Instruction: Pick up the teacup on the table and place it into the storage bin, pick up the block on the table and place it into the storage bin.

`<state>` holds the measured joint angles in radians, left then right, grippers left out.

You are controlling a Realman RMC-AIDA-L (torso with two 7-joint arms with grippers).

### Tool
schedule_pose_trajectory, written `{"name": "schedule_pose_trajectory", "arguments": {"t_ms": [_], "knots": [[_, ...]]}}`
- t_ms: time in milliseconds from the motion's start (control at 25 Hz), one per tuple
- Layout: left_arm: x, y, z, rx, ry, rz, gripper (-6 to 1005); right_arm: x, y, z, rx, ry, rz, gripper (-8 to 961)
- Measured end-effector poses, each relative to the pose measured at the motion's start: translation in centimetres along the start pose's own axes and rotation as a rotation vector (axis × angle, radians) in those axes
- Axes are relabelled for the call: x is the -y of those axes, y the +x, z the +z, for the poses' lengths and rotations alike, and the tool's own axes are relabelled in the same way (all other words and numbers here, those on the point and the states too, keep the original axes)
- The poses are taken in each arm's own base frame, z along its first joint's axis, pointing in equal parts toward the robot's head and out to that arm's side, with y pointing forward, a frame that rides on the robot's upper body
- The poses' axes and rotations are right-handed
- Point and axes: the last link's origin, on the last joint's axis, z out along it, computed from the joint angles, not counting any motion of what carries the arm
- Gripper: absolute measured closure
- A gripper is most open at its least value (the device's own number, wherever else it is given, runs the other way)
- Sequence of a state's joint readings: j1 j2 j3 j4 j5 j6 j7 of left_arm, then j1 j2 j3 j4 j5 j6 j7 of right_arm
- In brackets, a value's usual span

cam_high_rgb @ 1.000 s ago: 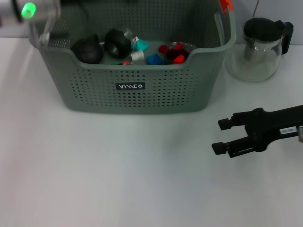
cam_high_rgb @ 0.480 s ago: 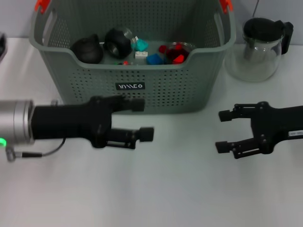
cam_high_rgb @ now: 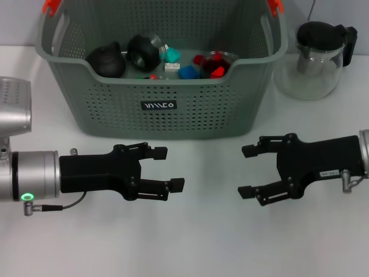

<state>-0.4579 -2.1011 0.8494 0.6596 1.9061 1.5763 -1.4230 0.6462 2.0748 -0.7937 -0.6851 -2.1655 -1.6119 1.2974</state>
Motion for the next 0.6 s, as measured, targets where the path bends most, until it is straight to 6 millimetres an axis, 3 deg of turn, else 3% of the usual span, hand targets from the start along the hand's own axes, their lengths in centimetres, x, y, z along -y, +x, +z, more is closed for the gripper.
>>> {"name": "schedule_pose_trajectory", "arguments": {"t_ms": [600], "knots": [[0.63, -0.61, 0.75, 0.015, 0.05, -0.009, 65, -0.02, 0.15, 0.35, -0.004, 0.002, 0.015, 26]]}}
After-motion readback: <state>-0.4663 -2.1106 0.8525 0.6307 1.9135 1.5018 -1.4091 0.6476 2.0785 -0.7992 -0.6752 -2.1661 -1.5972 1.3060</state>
